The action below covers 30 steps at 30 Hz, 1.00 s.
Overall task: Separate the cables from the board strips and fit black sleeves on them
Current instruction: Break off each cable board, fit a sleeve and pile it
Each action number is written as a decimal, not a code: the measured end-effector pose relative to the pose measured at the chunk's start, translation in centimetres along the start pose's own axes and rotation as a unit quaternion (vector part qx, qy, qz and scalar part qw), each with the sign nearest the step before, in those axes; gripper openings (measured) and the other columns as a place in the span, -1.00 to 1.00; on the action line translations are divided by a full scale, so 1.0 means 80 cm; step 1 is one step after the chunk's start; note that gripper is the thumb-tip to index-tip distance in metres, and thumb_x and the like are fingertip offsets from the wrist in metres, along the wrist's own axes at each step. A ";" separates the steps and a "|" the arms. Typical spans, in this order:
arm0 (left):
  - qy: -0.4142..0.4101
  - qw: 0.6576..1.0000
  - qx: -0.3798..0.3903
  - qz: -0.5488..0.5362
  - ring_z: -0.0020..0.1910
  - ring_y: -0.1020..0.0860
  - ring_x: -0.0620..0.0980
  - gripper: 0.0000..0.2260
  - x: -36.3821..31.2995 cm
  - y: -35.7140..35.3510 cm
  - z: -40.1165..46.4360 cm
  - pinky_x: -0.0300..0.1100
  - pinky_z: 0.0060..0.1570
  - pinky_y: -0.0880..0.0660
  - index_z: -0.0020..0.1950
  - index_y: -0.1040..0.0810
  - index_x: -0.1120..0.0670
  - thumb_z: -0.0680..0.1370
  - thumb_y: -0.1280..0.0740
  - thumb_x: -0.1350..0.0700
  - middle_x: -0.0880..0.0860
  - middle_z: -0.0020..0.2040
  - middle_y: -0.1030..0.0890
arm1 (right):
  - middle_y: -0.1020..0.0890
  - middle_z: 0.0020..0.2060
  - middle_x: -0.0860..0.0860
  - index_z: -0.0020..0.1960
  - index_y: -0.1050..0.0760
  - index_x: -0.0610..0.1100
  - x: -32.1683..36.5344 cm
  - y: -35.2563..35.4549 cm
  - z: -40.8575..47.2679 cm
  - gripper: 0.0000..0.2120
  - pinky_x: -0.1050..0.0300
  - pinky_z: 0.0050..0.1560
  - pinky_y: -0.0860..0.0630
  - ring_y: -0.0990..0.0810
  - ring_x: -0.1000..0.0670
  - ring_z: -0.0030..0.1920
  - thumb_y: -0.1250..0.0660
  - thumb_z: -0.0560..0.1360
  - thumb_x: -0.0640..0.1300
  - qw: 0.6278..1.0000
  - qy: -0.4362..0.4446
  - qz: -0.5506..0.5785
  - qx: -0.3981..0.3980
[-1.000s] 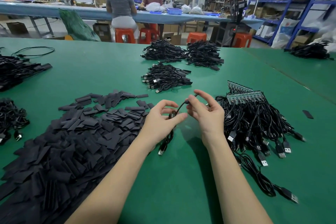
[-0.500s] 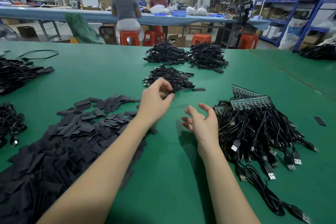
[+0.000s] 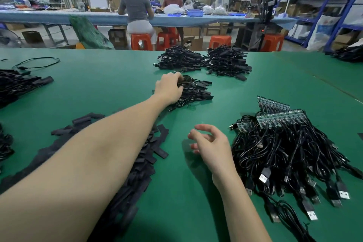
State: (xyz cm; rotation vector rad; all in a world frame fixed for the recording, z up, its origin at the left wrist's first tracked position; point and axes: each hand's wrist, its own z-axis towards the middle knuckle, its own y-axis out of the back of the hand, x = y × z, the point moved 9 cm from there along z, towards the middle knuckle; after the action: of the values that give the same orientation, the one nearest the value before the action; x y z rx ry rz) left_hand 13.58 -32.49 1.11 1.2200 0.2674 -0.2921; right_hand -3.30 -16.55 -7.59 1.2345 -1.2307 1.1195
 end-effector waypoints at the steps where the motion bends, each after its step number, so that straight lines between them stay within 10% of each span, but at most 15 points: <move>1: -0.003 1.000 -0.010 -0.012 0.32 -0.43 0.11 -0.71 0.004 0.000 -0.010 0.04 0.29 -0.39 0.33 -0.48 0.02 0.61 -0.33 0.06 0.06 0.32 -0.52 | -0.74 -0.22 0.06 0.02 -0.59 0.04 0.000 -0.001 0.000 -0.88 -0.20 0.15 -0.60 -0.66 0.04 -0.25 -0.43 0.48 -0.04 1.000 0.001 -0.005 0.001; 30: -0.008 0.980 0.033 -0.197 -0.12 -0.61 -0.12 -0.98 -0.052 -0.005 -0.244 -0.12 0.04 -0.55 -0.04 -0.57 -0.08 0.56 -0.35 0.02 -0.17 -0.12 -0.65 | -0.73 -0.29 0.02 -0.14 -0.63 -0.01 0.057 0.054 -0.019 -0.94 0.00 -0.08 -0.70 -0.73 -0.03 -0.26 -0.39 0.49 -0.09 0.979 0.057 -0.197 0.020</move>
State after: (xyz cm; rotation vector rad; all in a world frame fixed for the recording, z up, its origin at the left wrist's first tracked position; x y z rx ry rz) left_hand 8.66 -13.85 -4.01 1.2245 0.4899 -0.6588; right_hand -7.30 -15.07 -2.80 1.3532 -0.8342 0.9089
